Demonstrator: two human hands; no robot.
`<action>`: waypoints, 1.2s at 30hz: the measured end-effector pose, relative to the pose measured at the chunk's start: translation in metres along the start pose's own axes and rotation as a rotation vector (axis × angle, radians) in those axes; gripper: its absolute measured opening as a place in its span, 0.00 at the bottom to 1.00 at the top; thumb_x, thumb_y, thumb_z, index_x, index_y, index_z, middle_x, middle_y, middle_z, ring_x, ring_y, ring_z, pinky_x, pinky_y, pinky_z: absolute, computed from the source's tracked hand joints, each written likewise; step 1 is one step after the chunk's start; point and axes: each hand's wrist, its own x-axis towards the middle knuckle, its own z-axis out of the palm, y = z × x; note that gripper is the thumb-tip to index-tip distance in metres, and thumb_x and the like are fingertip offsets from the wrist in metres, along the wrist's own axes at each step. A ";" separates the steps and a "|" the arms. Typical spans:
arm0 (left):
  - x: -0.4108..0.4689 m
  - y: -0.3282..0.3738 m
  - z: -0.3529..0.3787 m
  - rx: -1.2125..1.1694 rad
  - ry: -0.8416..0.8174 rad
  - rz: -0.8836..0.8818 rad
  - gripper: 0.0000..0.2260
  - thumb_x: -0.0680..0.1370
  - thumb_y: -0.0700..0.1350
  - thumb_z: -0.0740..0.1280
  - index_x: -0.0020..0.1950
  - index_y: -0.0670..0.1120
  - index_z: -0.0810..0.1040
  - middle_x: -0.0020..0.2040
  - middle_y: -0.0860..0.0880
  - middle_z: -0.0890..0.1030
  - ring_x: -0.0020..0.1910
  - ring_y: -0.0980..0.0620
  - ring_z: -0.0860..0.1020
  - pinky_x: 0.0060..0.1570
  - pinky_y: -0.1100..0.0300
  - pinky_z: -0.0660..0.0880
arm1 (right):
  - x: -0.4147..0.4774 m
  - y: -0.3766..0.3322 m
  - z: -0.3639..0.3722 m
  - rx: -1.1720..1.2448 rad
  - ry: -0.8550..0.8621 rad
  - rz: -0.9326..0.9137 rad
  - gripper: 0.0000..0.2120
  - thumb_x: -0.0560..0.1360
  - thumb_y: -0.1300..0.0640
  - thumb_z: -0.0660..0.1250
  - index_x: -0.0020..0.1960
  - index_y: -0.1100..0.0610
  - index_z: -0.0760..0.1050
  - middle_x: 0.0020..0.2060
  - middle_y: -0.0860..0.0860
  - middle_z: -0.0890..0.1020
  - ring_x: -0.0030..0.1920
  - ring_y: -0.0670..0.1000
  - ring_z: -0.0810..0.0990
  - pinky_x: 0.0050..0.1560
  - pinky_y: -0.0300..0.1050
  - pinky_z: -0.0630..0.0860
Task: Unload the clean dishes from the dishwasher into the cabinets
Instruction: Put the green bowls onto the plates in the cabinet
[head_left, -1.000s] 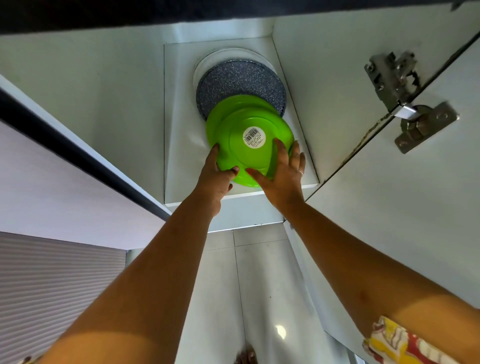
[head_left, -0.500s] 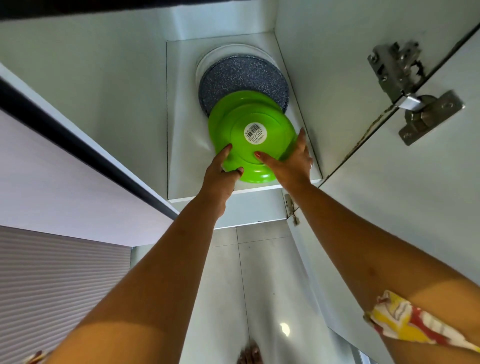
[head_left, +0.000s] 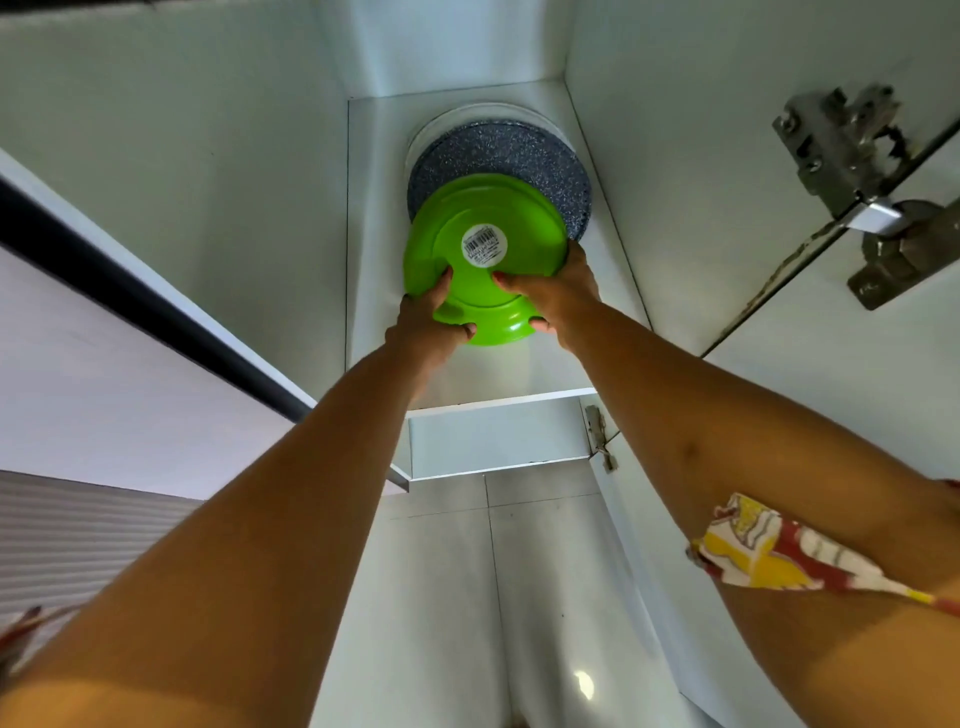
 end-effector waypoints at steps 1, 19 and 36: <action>0.003 0.002 -0.003 0.013 -0.005 -0.008 0.33 0.76 0.44 0.68 0.74 0.63 0.56 0.75 0.48 0.57 0.69 0.41 0.64 0.63 0.45 0.72 | 0.003 -0.003 0.003 0.014 0.001 0.008 0.51 0.58 0.49 0.81 0.74 0.48 0.57 0.68 0.51 0.69 0.55 0.52 0.73 0.30 0.41 0.79; -0.019 -0.012 -0.002 -0.157 0.081 0.007 0.29 0.76 0.40 0.68 0.74 0.55 0.62 0.73 0.46 0.64 0.68 0.44 0.68 0.67 0.48 0.68 | -0.013 0.013 0.005 -0.172 0.106 -0.185 0.44 0.62 0.47 0.79 0.71 0.61 0.64 0.65 0.59 0.67 0.62 0.59 0.73 0.59 0.48 0.74; -0.044 -0.029 -0.001 -0.246 0.106 -0.033 0.27 0.76 0.41 0.68 0.72 0.55 0.65 0.73 0.46 0.60 0.71 0.43 0.64 0.67 0.45 0.67 | -0.054 0.026 0.022 -0.241 0.141 -0.178 0.41 0.65 0.44 0.75 0.71 0.60 0.63 0.65 0.59 0.68 0.62 0.63 0.71 0.62 0.54 0.70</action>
